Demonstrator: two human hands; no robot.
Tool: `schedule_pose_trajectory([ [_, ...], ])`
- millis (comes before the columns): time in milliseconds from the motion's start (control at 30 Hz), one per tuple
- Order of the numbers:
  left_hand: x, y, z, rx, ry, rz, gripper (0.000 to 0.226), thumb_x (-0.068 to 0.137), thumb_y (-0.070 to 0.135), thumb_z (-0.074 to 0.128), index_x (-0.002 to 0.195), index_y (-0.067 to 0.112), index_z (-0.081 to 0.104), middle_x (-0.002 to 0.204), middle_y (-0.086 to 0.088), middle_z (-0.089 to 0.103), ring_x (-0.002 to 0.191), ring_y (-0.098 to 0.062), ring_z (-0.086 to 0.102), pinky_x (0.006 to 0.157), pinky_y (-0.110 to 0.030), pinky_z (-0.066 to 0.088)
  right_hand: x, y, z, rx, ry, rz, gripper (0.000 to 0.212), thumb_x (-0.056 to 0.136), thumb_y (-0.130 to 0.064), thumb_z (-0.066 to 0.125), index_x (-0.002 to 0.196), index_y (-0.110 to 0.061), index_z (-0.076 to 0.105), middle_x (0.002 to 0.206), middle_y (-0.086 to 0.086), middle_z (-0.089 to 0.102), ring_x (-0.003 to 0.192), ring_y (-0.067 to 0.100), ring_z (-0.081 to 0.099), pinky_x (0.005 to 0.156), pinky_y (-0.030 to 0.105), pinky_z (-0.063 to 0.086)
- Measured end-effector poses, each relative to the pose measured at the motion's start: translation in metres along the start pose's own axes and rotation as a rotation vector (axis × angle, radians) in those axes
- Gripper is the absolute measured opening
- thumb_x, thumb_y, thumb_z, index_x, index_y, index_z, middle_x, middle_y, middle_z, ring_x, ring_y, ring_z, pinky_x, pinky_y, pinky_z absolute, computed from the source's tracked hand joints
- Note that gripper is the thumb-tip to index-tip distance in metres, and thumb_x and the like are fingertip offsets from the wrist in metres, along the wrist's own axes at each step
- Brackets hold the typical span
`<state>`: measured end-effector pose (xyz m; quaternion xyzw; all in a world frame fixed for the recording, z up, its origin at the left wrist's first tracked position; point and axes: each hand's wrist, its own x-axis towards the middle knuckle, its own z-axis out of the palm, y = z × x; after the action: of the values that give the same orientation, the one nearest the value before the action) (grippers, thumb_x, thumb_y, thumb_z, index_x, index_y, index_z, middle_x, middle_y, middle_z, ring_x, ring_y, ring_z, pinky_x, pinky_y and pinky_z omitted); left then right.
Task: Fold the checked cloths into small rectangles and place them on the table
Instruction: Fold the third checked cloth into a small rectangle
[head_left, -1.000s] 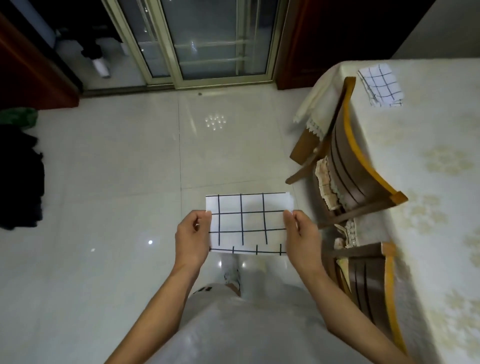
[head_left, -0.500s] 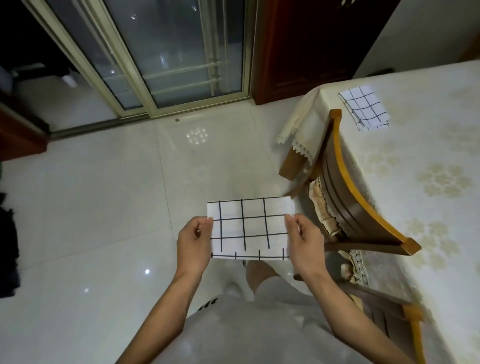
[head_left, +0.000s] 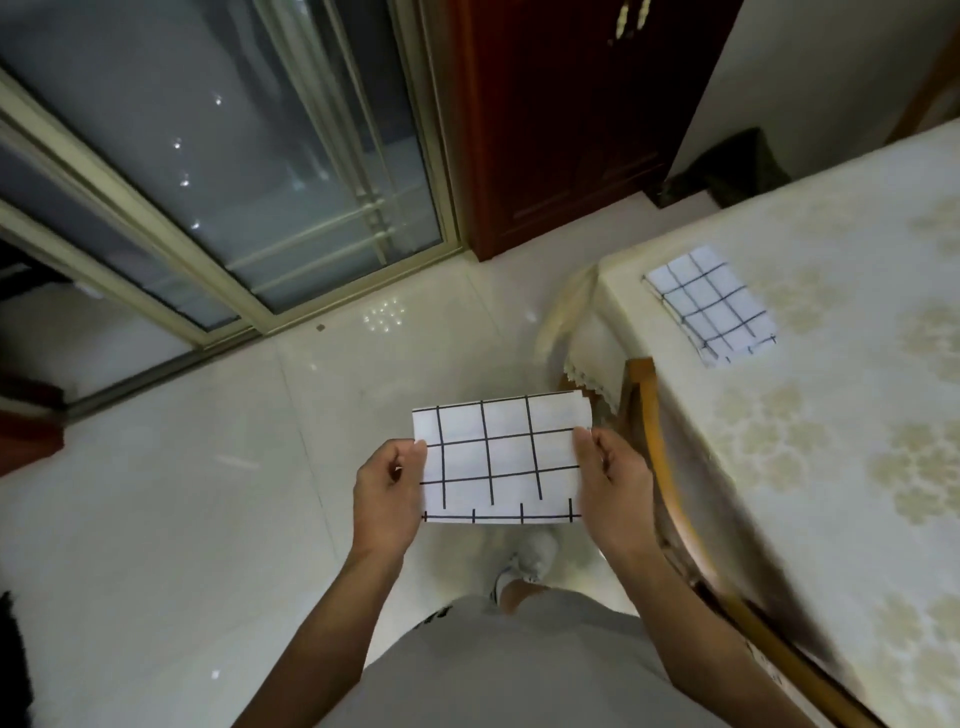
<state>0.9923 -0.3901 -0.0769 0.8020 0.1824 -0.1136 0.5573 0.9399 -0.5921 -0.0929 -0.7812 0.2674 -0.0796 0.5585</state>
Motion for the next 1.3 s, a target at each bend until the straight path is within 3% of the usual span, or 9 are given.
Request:
schedule_pose_trajectory([
  [100,0.033,0.034,0.023,0.021,-0.017,0.023,0.02,0.099,0.028,0.056,0.086,0.017,0.067,0.077,0.0,0.064,0.07,-0.013,0.055,0.061,-0.029,0.047,0.042,-0.009,-0.006,0.018,0.052,-0.003,0.041,0.102,-0.025,0.051,0.066,-0.006,0.045,0.06,-0.007,0.044,0.056,0.01,0.036,0.053,0.032,0.033],
  [267,0.072,0.071,0.052,0.077,-0.046,0.064,0.019,0.099,0.027,0.056,0.088,0.015,0.067,0.084,-0.009,0.067,0.074,-0.014,0.057,0.054,-0.023,0.049,0.088,-0.014,-0.016,-0.007,0.1,0.059,0.038,0.102,-0.033,0.051,0.073,-0.008,0.053,0.068,0.012,0.056,0.059,0.018,0.046,0.057,0.038,0.041],
  [500,0.121,0.111,0.107,0.143,-0.185,0.13,0.019,0.099,0.023,0.058,0.085,0.014,0.066,0.083,-0.007,0.067,0.073,-0.01,0.056,0.061,-0.022,0.049,0.135,-0.014,-0.037,0.037,0.213,0.16,0.04,0.102,-0.031,0.051,0.068,-0.011,0.046,0.057,-0.008,0.041,0.054,0.007,0.035,0.053,0.032,0.033],
  [600,0.14,0.129,0.134,0.229,-0.281,0.188,0.019,0.099,0.024,0.057,0.083,0.016,0.065,0.08,-0.006,0.065,0.064,-0.001,0.052,0.062,-0.017,0.044,0.149,-0.011,-0.046,0.06,0.298,0.228,0.039,0.101,-0.033,0.05,0.066,-0.018,0.045,0.057,-0.008,0.044,0.056,0.008,0.037,0.054,0.032,0.035],
  [700,0.162,0.148,0.167,0.296,-0.387,0.219,0.018,0.099,0.026,0.057,0.087,0.015,0.066,0.084,-0.009,0.066,0.07,-0.01,0.055,0.063,-0.022,0.045,0.163,-0.008,-0.056,0.059,0.403,0.288,0.039,0.101,-0.034,0.05,0.068,-0.015,0.047,0.059,-0.008,0.049,0.057,0.007,0.042,0.054,0.032,0.039],
  [833,0.194,0.172,0.213,0.371,-0.583,0.295,0.018,0.099,0.025,0.056,0.087,0.015,0.065,0.085,-0.007,0.067,0.077,-0.017,0.06,0.066,-0.028,0.048,0.181,-0.011,-0.065,0.107,0.557,0.355,0.039,0.102,-0.029,0.051,0.065,-0.02,0.044,0.054,-0.013,0.044,0.053,0.004,0.037,0.049,0.017,0.031],
  [1000,0.22,0.198,0.268,0.442,-0.823,0.377,0.018,0.099,0.022,0.057,0.083,0.015,0.063,0.079,0.002,0.064,0.067,0.007,0.055,0.06,-0.006,0.04,0.193,-0.007,-0.071,0.085,0.705,0.484,0.04,0.102,-0.031,0.051,0.067,-0.014,0.044,0.057,-0.003,0.041,0.052,0.006,0.033,0.048,0.02,0.031],
  [1200,0.235,0.214,0.32,0.49,-1.003,0.409,0.012,0.098,0.019,0.059,0.09,0.015,0.067,0.085,0.007,0.066,0.075,0.007,0.058,0.063,-0.002,0.041,0.201,0.001,-0.072,0.084,0.814,0.606,0.04,0.103,-0.034,0.05,0.068,-0.013,0.047,0.059,0.0,0.044,0.056,0.013,0.038,0.052,0.028,0.033],
  [1300,0.24,0.215,0.343,0.531,-1.055,0.406,0.012,0.097,0.019,0.061,0.087,0.017,0.067,0.082,0.009,0.066,0.077,0.001,0.058,0.067,-0.012,0.043,0.206,0.009,-0.077,0.067,0.84,0.631,0.041,0.102,-0.034,0.05,0.07,-0.009,0.048,0.059,0.0,0.044,0.056,0.012,0.036,0.052,0.026,0.03],
])
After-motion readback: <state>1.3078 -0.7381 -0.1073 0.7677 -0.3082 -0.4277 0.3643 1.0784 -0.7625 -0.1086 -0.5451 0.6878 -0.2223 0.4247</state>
